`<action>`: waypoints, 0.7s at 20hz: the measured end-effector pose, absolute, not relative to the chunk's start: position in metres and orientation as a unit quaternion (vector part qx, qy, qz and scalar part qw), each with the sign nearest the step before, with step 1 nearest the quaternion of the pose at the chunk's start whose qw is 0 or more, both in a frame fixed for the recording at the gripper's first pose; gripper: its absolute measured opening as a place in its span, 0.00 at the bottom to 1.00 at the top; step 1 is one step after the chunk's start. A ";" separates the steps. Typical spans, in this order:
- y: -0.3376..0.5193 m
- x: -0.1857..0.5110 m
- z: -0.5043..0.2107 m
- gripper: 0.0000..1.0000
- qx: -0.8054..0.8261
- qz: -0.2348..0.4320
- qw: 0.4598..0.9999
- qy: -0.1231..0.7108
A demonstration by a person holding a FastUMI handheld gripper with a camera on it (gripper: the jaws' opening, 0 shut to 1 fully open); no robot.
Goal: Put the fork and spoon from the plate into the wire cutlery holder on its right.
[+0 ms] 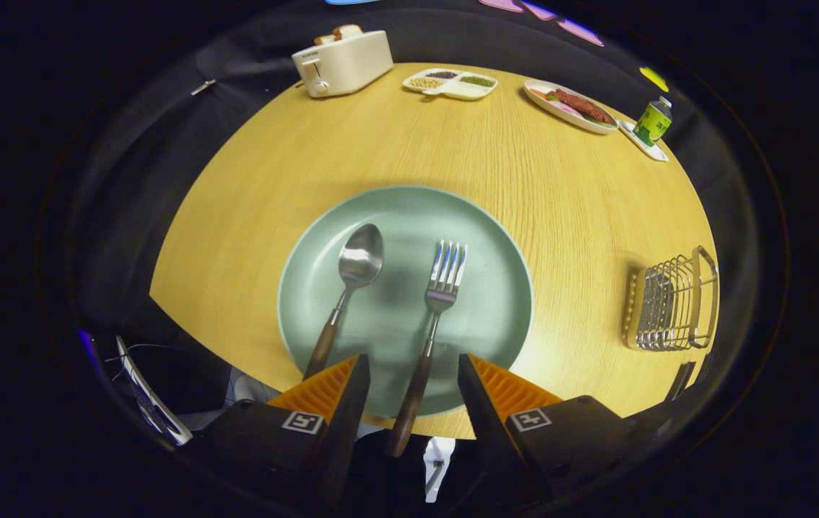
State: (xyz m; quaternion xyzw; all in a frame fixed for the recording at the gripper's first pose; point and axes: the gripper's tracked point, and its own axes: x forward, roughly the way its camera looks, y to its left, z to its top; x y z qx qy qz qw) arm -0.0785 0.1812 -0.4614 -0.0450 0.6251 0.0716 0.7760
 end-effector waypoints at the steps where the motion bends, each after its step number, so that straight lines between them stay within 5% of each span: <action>1: 0.181 -0.080 -0.467 0.77 -0.043 0.065 0.771 0.632; 4: 0.179 -0.079 -0.477 0.73 -0.046 0.054 0.764 0.641; 10: 0.176 -0.069 -0.482 0.34 -0.072 0.033 0.757 0.649; 14: 0.181 -0.069 -0.484 0.19 -0.071 0.048 0.756 0.648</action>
